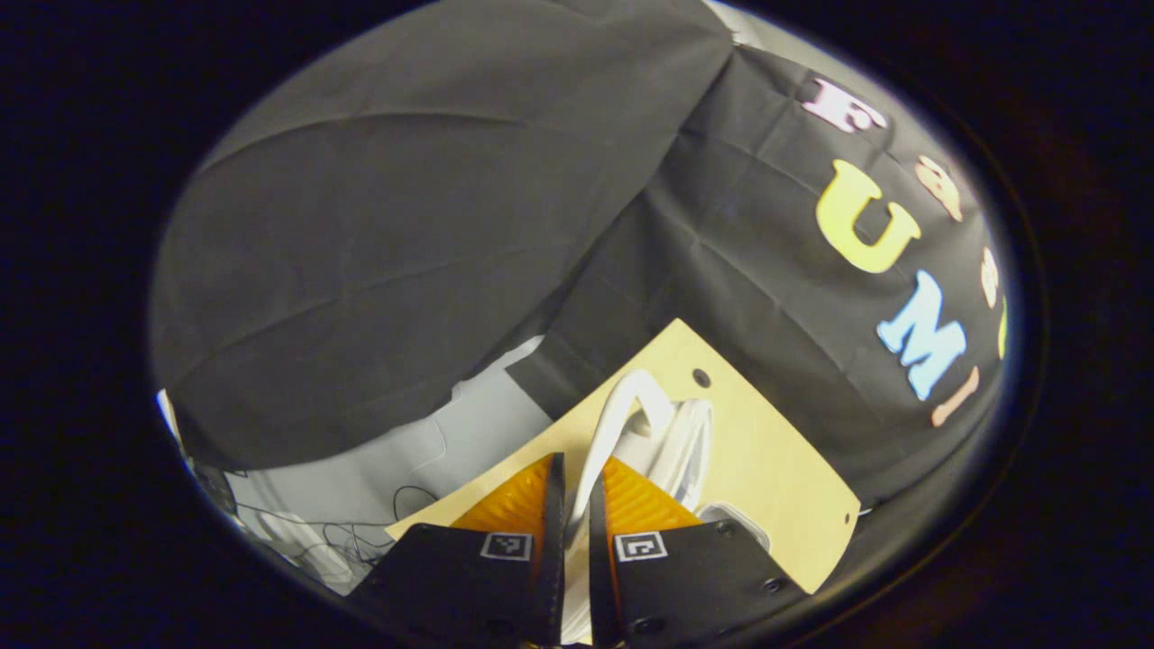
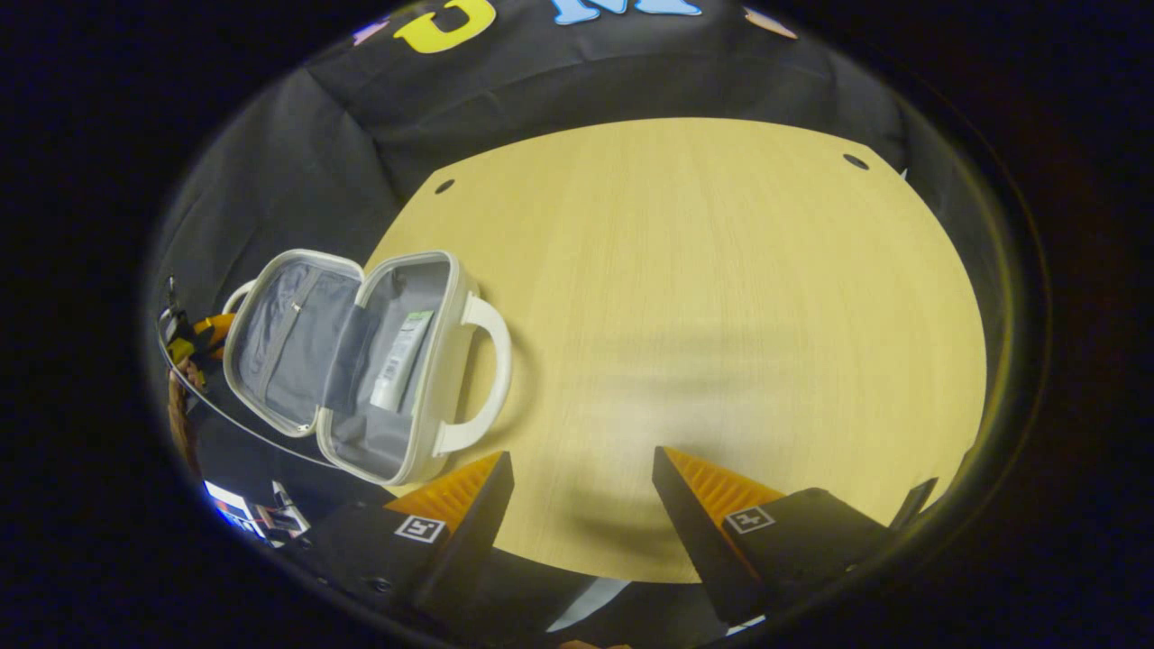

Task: First open the suitcase, pack the skin care products into it, and then close the suitcase.

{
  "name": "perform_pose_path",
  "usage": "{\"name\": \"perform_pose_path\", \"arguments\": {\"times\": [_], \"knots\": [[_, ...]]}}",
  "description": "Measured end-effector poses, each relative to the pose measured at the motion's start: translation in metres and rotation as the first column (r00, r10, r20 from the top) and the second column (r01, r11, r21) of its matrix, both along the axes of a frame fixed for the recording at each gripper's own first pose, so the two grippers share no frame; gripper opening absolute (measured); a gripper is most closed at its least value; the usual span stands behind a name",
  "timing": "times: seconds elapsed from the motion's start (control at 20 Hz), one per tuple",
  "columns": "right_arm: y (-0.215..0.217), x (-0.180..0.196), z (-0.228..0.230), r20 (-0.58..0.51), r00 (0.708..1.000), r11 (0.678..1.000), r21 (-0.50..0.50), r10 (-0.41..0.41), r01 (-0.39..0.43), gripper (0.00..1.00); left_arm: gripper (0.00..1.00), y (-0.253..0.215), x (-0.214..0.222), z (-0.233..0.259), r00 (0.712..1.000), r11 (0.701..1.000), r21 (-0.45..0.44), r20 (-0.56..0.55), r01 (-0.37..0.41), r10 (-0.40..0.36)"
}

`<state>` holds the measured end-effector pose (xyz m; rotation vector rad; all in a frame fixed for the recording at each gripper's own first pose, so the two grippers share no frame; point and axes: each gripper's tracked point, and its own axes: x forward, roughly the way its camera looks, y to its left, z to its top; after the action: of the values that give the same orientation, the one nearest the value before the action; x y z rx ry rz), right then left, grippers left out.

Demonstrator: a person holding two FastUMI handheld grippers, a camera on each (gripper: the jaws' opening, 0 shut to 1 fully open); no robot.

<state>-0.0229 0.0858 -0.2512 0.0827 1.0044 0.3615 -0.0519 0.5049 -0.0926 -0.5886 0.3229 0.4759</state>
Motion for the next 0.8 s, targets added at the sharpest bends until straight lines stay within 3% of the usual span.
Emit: {"name": "perform_pose_path", "arguments": {"times": [0.25, 0.5, 0.65, 0.8], "knots": [[-0.003, 0.002, 0.004, 0.008, 1.000, 1.000, 0.024, -0.017, 0.017, 0.96, 0.22, -0.078, -0.006, 0.022, 0.991, 0.986, 0.101, -0.004, 0.130, -0.131], [-0.006, 0.003, -0.001, 0.002, 0.999, 0.998, 0.037, -0.041, 0.041, 0.95, 0.19, -0.153, 0.005, 0.042, 0.967, 0.939, 0.231, -0.028, 0.254, -0.255], [-0.010, 0.006, -0.001, -0.001, 0.998, 0.997, 0.051, -0.061, 0.061, 0.95, 0.17, -0.227, 0.011, 0.051, 0.919, 0.898, 0.218, 0.014, 0.383, -0.395], [-0.012, 0.008, -0.001, -0.002, 0.997, 0.995, 0.065, -0.081, 0.081, 0.96, 0.19, -0.302, 0.031, 0.036, 0.846, 0.848, 0.106, 0.070, 0.520, -0.528]]}}
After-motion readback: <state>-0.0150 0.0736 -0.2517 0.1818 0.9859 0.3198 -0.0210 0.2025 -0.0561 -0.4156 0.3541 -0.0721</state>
